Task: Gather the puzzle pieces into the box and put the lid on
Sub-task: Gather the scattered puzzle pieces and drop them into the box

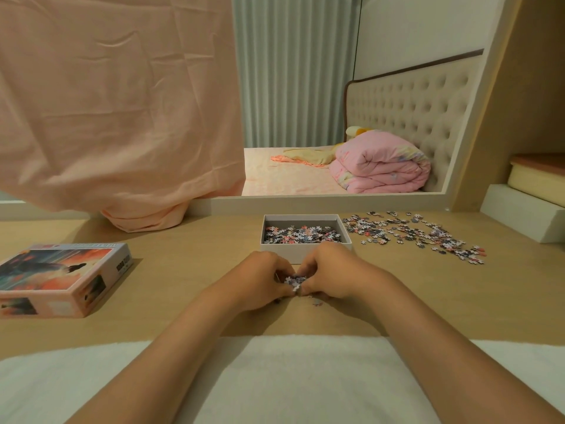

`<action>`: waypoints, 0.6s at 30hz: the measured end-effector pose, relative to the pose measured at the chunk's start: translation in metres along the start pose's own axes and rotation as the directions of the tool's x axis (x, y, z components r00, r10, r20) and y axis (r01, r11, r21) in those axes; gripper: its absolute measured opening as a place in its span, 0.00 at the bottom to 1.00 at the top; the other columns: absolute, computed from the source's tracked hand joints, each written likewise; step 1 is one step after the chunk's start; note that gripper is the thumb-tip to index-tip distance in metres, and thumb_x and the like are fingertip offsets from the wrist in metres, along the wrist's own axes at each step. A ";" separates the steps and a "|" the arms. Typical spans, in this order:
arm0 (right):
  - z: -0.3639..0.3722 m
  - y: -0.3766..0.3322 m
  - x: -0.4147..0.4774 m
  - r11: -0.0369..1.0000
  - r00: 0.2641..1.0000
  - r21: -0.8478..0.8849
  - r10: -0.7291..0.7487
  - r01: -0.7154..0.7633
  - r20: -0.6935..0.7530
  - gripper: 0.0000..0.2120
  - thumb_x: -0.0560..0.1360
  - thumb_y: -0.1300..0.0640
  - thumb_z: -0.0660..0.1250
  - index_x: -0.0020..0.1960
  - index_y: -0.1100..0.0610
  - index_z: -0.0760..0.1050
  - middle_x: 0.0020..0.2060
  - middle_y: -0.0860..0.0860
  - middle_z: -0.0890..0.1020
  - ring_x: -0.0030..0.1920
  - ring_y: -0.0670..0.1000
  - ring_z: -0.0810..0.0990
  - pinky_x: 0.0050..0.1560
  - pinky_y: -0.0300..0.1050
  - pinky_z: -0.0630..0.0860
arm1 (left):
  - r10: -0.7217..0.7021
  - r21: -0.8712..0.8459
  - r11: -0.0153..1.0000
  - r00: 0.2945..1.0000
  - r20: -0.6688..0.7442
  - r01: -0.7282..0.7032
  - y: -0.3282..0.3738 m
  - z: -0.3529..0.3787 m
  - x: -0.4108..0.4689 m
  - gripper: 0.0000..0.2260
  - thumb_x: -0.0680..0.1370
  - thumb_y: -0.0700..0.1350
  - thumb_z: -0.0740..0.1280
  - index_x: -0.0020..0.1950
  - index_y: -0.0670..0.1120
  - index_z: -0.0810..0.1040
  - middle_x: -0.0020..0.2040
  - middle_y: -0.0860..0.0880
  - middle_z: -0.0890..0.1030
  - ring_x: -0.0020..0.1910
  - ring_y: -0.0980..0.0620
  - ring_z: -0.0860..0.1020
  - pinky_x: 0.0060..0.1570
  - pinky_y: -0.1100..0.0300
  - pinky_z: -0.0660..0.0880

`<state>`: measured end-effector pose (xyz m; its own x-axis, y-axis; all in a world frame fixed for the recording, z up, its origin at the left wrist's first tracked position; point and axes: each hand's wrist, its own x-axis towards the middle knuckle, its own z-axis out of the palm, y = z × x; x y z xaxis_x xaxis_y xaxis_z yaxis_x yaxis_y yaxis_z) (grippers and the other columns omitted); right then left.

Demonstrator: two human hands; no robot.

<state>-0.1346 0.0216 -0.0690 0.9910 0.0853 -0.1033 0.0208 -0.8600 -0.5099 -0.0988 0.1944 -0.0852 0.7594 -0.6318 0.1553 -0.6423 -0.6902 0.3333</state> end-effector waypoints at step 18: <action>-0.038 -0.003 0.025 0.880 0.956 0.465 0.047 0.098 -0.290 0.07 0.72 0.67 0.75 0.50 0.61 0.84 0.37 0.56 0.86 0.35 0.53 0.85 0.42 0.45 0.84 | -0.068 -0.342 0.940 0.971 -0.231 -0.015 -0.007 -0.036 0.051 0.04 0.75 0.49 0.73 0.45 0.49 0.84 0.33 0.49 0.82 0.29 0.58 0.73 0.35 0.59 0.73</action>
<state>-0.1046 0.0069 -0.0376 0.9865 -0.1053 0.1252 0.0537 -0.5146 -0.8557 -0.0523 0.1798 -0.0464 0.8048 -0.4846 0.3428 -0.5799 -0.5184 0.6285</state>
